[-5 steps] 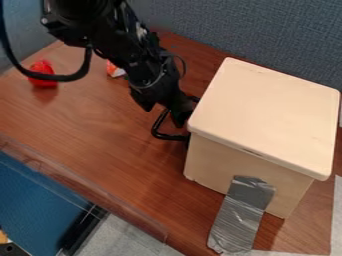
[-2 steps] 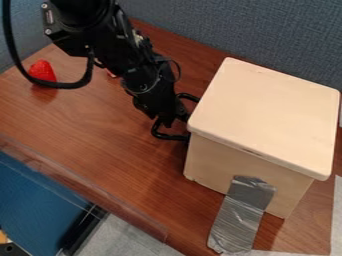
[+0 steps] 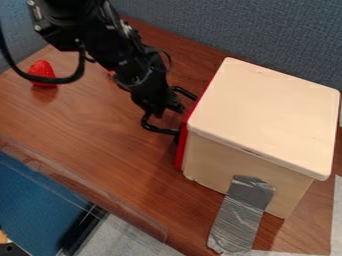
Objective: Open the drawer
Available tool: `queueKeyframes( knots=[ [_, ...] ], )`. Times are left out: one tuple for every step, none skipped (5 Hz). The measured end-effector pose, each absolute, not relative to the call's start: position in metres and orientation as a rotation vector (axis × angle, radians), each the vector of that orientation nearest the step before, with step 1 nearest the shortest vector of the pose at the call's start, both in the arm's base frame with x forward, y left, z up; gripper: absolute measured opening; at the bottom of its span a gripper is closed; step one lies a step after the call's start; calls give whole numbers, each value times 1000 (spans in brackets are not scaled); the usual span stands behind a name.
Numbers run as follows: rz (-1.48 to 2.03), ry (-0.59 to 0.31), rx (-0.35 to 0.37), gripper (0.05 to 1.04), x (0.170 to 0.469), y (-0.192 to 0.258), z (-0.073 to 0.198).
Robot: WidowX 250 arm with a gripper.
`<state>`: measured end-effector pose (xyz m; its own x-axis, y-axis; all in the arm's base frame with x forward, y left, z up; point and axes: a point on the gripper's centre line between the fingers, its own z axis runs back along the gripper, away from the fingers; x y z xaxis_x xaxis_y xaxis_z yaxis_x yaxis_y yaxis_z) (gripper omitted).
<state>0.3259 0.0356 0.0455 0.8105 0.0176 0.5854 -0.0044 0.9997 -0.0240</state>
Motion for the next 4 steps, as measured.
queueKeyframes(
  knots=[
    [27, -636, 21, 138, 324, 48, 51],
    [70, -644, 42, 129, 322, 67, 52],
    [108, -639, 65, 118, 318, 84, 51],
    [140, -617, 78, 117, 320, 98, 43]
  ],
)
